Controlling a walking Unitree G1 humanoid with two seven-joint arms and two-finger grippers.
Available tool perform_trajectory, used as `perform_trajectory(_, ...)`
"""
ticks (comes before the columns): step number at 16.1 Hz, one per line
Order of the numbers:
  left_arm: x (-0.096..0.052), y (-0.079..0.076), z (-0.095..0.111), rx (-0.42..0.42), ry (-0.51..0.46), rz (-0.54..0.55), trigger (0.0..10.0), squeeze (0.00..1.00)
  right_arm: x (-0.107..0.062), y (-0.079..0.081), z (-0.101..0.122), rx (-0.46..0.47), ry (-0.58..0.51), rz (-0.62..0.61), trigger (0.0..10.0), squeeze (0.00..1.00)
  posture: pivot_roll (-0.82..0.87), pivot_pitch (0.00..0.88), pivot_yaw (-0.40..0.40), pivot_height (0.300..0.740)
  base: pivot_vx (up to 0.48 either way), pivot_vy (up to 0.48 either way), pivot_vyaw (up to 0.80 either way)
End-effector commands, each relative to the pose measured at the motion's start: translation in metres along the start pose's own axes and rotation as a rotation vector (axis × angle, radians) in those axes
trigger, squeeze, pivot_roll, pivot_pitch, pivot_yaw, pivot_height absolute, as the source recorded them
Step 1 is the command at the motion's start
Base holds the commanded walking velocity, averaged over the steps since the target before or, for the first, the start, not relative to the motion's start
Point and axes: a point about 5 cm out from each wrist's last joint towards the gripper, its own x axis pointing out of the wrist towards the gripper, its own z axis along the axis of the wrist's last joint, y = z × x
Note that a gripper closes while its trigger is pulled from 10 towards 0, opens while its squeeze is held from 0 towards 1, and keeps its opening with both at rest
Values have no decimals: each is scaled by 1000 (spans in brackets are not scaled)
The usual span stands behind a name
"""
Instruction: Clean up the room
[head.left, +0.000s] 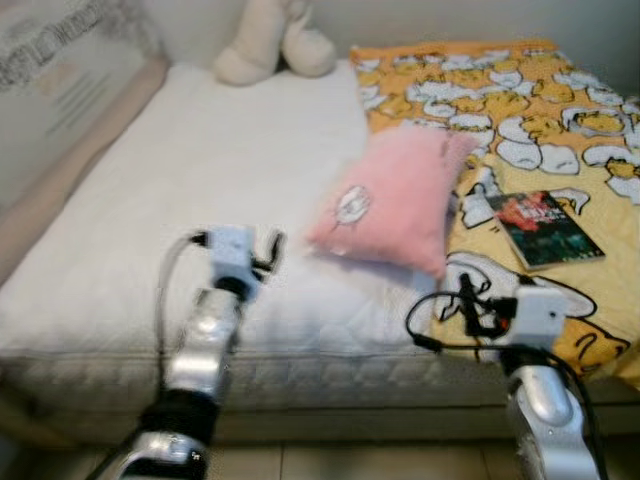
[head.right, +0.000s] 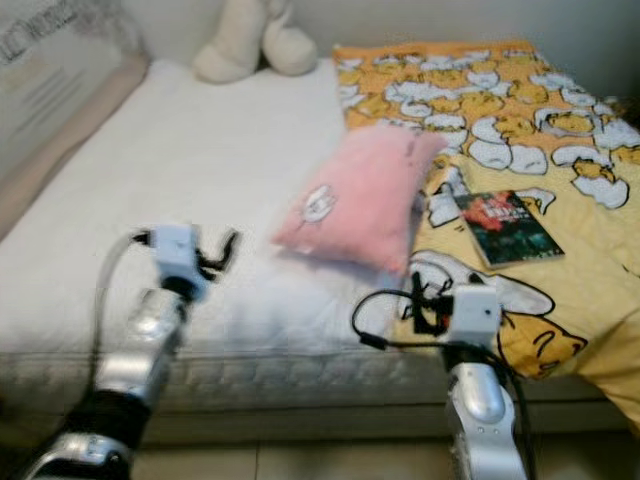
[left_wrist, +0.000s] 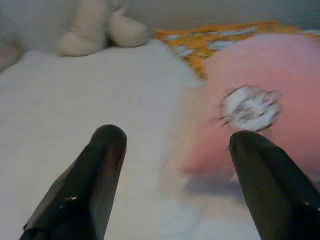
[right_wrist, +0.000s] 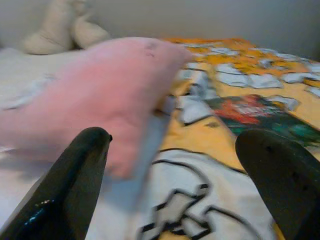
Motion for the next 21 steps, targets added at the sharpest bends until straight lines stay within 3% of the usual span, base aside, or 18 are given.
perform_trajectory(1, 1, 10, 5, 25, -13, 16, 10000, 0, 3, 5, 4, 14, -17, 8, 10000, 0, -136, 0, 82, 740, 480, 0, -594)
perform_trajectory(5, 7, 3, 10, 31, -25, -23, 10000, 0, 5, 2, 12, 12, -55, -19, 10000, 0, -138, 0, 88, 740, 480, 0, 0)
perform_trajectory(8, 25, -15, 24, 16, -30, -118, 10000, 0, 19, -16, 43, 56, -135, -103, 10000, 0, -150, 0, 92, 740, 480, 0, 0)
perform_trajectory(11, 47, -18, 37, -98, 31, -134, 10000, 0, 31, -34, 59, 161, -128, -148, 10000, 0, -167, 0, 94, 740, 0, 0, 0)
perform_trajectory(12, 49, -17, 38, -111, 45, -136, 10000, 0, 31, -35, 59, 178, -123, -150, 10000, 0, -169, 0, 95, 740, 0, 0, 0)
perform_trajectory(15, 57, -22, 28, -250, 215, -210, 10000, 0, 27, -45, 35, 381, 16, -170, 10000, 0, -197, 0, 107, 740, 0, 0, 0)
perform_trajectory(18, 58, -27, 22, -317, 280, -206, 10000, 0, 27, -41, 27, 454, 83, -105, 10000, 0, -211, 0, 113, 740, 0, 0, 0)
perform_trajectory(21, 62, -39, 29, -410, 266, -240, 10000, 0, 31, -40, 29, 503, 97, -94, 10000, 0, -230, 11, 115, 740, 0, 0, 0)
